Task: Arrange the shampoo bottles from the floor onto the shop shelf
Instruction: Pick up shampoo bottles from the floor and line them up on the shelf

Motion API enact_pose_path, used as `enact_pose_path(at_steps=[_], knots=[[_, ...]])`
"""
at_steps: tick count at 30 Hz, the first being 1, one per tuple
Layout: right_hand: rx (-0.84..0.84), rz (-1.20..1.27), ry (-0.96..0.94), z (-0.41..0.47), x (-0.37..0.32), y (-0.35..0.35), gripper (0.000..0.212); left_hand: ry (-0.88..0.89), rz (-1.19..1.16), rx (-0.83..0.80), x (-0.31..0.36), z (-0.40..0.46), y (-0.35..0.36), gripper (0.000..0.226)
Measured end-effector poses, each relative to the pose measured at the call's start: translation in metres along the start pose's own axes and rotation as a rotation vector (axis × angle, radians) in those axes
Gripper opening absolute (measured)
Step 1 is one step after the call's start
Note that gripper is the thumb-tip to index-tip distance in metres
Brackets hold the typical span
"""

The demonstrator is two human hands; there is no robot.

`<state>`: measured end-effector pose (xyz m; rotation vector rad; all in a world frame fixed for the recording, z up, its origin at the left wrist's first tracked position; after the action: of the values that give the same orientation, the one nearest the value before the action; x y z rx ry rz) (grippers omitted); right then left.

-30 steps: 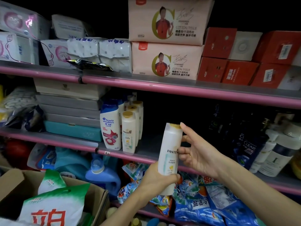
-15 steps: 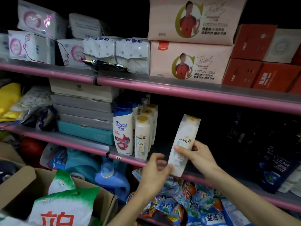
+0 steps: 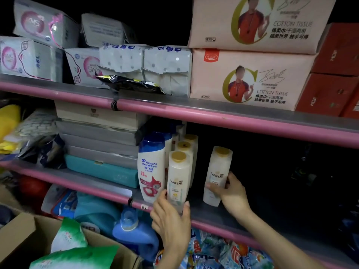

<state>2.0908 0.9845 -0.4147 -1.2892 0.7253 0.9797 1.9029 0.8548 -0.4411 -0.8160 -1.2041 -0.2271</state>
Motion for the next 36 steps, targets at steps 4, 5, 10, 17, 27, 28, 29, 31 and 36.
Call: enact_pose_path(at_steps=[4,5,10,17,27,28,29,31,36], knots=[[-0.032,-0.037,0.050,-0.001,0.029,0.015,0.046,-0.095,0.036,0.043,-0.006,0.003,0.007,0.072],[-0.032,-0.041,0.053,-0.001,0.034,0.018,0.047,-0.105,0.050,0.049,-0.006,0.004,0.009,0.073],[-0.041,-0.096,0.022,0.022,0.031,0.023,0.049,-0.082,0.140,0.042,-0.011,0.008,0.014,0.073],[-0.095,-0.104,0.023,0.061,0.029,0.038,0.052,-0.053,0.128,0.087,-0.014,0.008,0.015,0.072],[-0.204,-0.054,0.034,0.093,0.018,0.081,0.060,-0.061,0.067,0.130,-0.020,0.007,0.015,0.069],[-0.211,-0.068,0.028,0.094,0.018,0.085,0.058,-0.066,0.060,0.134,-0.020,0.007,0.015,0.069],[-0.221,-0.078,0.019,0.095,0.018,0.089,0.057,-0.067,0.046,0.144,-0.020,0.007,0.014,0.068],[-0.236,-0.085,0.008,0.097,0.019,0.095,0.053,-0.066,0.018,0.160,-0.019,0.006,0.013,0.066],[-0.257,-0.118,0.003,0.101,0.022,0.098,0.048,-0.069,0.018,0.156,-0.020,0.005,0.013,0.067]])
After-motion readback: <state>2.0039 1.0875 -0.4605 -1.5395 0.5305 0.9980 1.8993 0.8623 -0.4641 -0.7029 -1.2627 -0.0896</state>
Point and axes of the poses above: each hand's wrist, its own z-axis towards the middle knuckle, its own y-axis out of the palm, x = y × z, the point moved 10 cm from there along z, towards the middle knuckle, and after that the axes turned 6 degrees about -z, right-handed, at the moved point
